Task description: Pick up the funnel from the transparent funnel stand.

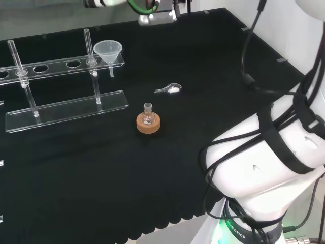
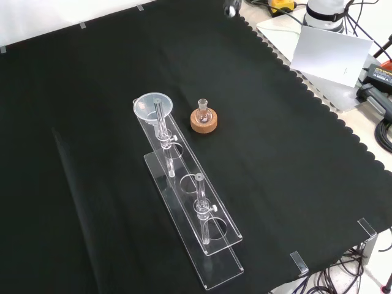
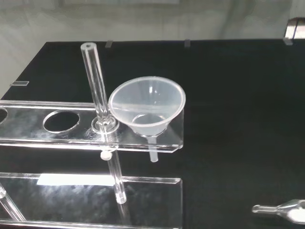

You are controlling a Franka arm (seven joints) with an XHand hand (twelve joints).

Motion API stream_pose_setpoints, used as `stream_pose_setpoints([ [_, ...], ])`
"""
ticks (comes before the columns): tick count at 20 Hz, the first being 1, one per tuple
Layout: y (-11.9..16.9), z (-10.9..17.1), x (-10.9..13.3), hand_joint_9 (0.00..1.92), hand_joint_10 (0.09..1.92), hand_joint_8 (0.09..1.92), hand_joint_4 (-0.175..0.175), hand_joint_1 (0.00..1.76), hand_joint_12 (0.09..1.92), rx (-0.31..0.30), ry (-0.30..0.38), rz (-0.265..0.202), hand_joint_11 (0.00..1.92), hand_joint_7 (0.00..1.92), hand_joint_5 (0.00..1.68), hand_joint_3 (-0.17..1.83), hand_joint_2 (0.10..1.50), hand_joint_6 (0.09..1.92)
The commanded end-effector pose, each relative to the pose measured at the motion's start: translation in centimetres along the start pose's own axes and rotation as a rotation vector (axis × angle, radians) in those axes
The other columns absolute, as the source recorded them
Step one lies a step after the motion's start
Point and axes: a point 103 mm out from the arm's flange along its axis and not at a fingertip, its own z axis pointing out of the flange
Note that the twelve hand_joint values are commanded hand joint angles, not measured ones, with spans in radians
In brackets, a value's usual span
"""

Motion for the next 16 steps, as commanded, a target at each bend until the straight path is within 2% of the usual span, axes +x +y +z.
stream_pose_setpoints([
  [1, 2.8, 3.6, 0.7, 0.0, 0.09, 0.09, 0.065, 0.08, 0.57, 0.016, 0.052, 0.005, 0.0, 0.0, 0.0, 0.13, 0.61, 0.09],
  [11, 6.3, 10.5, 0.1, 0.0, 0.09, 0.09, 0.063, 0.1, 0.57, 0.116, 0.087, 0.02, 0.0, 0.0, 0.0, 0.12, 0.61, 0.09],
  [16, 8.0, 13.2, -0.1, 0.0, 0.09, 0.09, 0.062, 0.12, 0.57, 0.112, 0.114, 0.017, 0.0, 0.0, 0.0, 0.12, 0.61, 0.09],
])
